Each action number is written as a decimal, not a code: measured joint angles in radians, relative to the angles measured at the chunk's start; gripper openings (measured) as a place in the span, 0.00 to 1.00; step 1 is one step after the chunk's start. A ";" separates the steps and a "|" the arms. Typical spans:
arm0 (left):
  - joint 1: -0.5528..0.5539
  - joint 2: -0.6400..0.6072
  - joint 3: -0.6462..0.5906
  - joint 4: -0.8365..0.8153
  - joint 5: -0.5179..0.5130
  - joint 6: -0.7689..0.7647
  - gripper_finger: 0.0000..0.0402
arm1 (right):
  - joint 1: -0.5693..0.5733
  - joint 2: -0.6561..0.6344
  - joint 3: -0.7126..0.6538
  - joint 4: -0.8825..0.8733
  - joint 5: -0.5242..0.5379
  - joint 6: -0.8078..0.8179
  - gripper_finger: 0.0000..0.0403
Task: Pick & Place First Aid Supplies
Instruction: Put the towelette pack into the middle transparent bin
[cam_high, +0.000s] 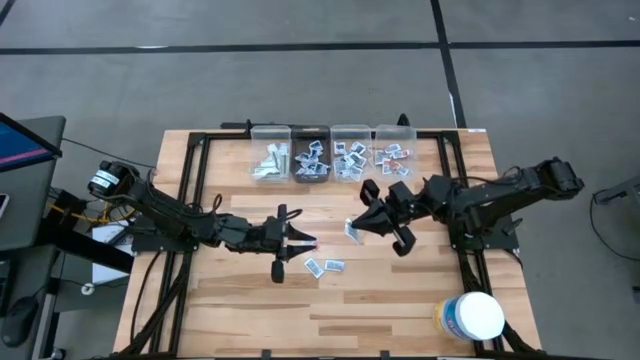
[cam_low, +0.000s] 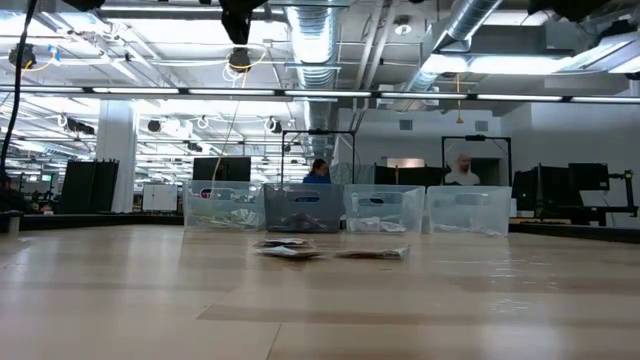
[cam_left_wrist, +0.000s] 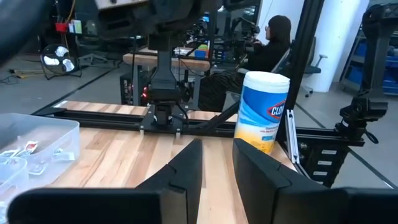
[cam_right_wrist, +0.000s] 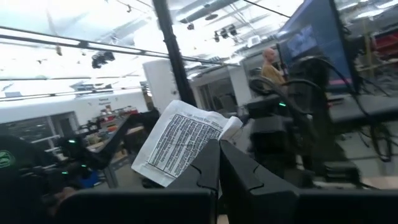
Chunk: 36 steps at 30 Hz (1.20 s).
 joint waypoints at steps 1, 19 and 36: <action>0.000 0.000 0.000 0.001 -0.003 0.000 0.22 | -0.008 0.000 0.000 -0.010 0.000 -0.001 0.00; 0.254 -0.040 -0.050 -0.039 0.010 0.000 0.22 | -0.239 0.082 0.000 -0.280 0.028 -0.067 0.00; 0.897 -0.062 -0.096 -0.024 0.014 0.131 0.22 | -0.660 0.344 0.000 -0.317 0.396 -0.230 0.00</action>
